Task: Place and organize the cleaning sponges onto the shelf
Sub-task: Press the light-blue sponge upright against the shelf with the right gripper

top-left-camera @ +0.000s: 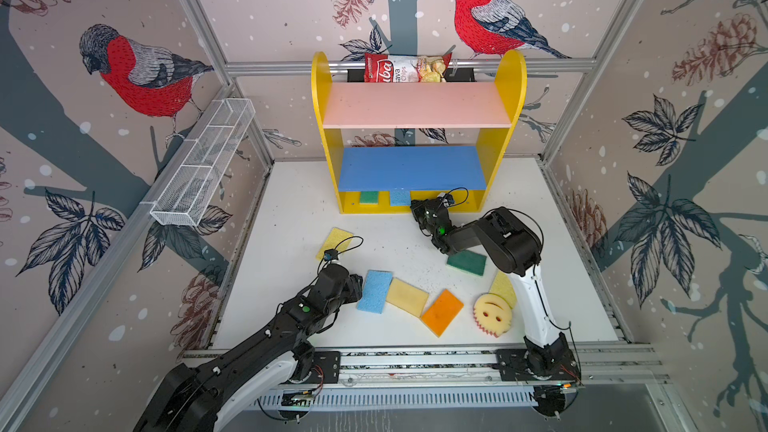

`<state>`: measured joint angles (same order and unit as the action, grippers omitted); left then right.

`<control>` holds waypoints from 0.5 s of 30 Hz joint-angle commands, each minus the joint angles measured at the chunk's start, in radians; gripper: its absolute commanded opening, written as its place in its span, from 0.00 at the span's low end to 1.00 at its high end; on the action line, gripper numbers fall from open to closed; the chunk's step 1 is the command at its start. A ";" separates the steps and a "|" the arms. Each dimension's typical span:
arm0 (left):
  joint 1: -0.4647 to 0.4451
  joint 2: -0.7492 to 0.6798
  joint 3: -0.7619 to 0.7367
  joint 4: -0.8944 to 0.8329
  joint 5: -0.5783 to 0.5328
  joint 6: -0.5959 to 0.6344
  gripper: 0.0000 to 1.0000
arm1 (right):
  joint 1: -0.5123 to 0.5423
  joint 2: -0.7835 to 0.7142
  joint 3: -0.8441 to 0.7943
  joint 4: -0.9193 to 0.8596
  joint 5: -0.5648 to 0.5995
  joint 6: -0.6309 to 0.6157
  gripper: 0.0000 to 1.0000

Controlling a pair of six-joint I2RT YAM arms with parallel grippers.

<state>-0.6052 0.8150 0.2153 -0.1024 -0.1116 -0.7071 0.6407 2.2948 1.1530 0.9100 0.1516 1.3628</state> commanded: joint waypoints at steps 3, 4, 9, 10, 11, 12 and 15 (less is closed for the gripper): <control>0.002 -0.016 0.012 -0.011 0.015 -0.003 0.67 | -0.011 -0.058 -0.085 0.010 0.000 -0.011 0.00; 0.001 -0.022 0.007 -0.002 0.023 -0.002 0.67 | -0.013 -0.074 -0.105 0.019 -0.006 -0.016 0.00; 0.000 -0.034 -0.031 0.075 0.067 -0.002 0.67 | -0.013 -0.179 -0.228 0.030 -0.051 -0.066 0.00; 0.000 -0.028 -0.034 0.081 0.066 -0.005 0.67 | -0.010 -0.200 -0.256 0.037 -0.060 -0.071 0.00; 0.002 -0.018 -0.039 0.090 0.067 -0.006 0.67 | -0.005 -0.224 -0.287 0.045 -0.073 -0.075 0.00; 0.001 -0.006 -0.042 0.100 0.071 -0.007 0.67 | 0.000 -0.243 -0.315 0.051 -0.089 -0.076 0.00; 0.000 0.041 -0.041 0.143 0.088 -0.008 0.67 | 0.019 -0.293 -0.387 0.058 -0.131 -0.087 0.00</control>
<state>-0.6052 0.8291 0.1749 -0.0448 -0.0528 -0.7086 0.6472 2.0373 0.8078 0.9352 0.0753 1.3079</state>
